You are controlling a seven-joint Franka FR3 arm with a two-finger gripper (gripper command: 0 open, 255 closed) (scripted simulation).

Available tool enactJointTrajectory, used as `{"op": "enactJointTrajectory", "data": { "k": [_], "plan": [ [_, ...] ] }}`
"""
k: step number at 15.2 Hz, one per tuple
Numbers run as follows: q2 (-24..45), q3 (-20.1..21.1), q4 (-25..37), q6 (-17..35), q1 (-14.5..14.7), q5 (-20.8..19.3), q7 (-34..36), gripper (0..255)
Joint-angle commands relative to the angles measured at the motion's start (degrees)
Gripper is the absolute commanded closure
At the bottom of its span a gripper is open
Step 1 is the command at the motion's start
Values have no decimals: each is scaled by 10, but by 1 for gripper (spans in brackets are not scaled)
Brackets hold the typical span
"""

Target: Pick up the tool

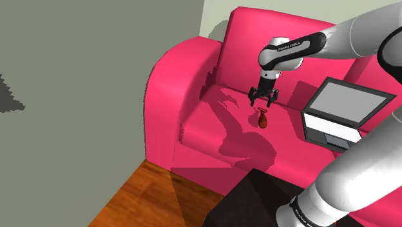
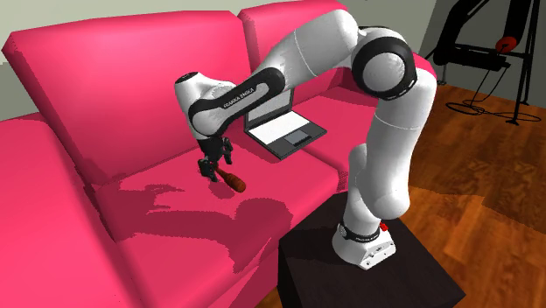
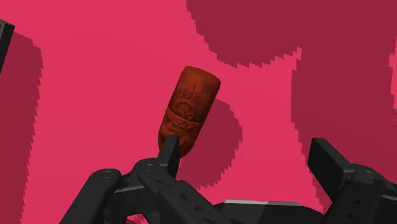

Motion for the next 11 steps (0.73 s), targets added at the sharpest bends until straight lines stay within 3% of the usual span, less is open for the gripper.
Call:
{"op": "enactJointTrajectory", "data": {
  "k": [1, 8, 11],
  "plan": [
    [38, -13, 21, 14, -12, 11, 8, 0],
    [152, -50, 89, 45, -59, 59, 29, 0],
    [165, -50, 86, 59, -62, 65, 28, 0]
  ]
}}
